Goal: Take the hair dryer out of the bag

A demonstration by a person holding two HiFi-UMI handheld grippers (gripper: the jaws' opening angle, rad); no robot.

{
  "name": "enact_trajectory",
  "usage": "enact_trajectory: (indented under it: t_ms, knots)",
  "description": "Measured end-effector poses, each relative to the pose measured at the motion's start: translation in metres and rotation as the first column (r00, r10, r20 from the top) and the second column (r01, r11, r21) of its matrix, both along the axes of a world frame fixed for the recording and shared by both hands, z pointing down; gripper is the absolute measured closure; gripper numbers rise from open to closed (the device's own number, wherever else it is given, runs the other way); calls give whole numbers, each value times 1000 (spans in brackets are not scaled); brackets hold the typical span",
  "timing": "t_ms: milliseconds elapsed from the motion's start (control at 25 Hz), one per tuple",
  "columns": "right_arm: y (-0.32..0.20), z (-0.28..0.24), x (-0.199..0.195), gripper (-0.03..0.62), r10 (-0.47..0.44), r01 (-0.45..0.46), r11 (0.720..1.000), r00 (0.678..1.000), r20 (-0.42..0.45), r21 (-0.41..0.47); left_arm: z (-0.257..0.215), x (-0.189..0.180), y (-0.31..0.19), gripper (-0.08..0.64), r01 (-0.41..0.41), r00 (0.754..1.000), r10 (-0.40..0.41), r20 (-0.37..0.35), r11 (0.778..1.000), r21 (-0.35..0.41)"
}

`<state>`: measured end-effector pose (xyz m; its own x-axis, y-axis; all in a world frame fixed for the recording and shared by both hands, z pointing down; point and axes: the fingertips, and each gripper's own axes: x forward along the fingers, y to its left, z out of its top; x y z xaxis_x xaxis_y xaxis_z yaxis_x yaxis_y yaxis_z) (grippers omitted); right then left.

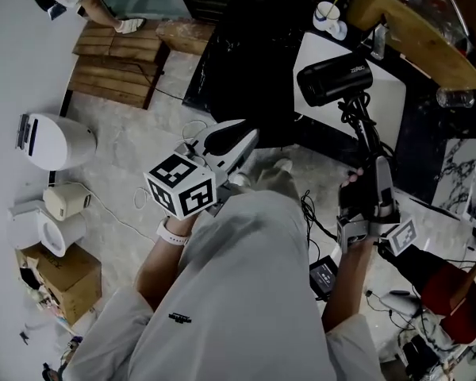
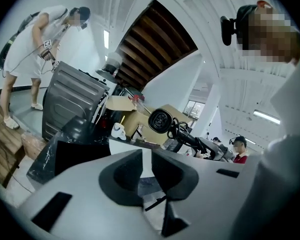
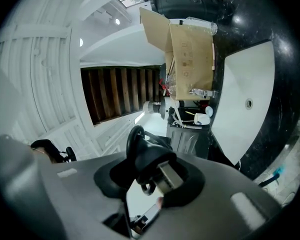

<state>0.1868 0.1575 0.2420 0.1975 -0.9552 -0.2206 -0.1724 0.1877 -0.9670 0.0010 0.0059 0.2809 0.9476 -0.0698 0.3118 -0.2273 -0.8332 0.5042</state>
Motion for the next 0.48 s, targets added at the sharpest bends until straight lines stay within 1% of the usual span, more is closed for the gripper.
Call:
enact_trajectory:
  t_ms: [40,120,200,320,480]
  knots:
    - [10,-2,-3,459,5,-5,1000,1000,-3,5,-2,-4,7,517,11,1000,-11,11,1000,17]
    - [23,-4,-8,459,8,-8,1000,1000,-10,15,-4,-11,19,535,15,999,-18,44,998,68]
    - [26,-7,-9,459,9,-9,1000,1000,-14,23,-4,-12,24,540,-1,998,-6,70,995,104]
    - [21,-11,-7,459,13,-13,1000,1000,-12,17,-6,-10,22,540,-18,996,9,87,994,107]
    - [20,-9,-7,459,14,-14,1000,1000,1,10,-4,-10,18,540,-15,995,5,97,995,102]
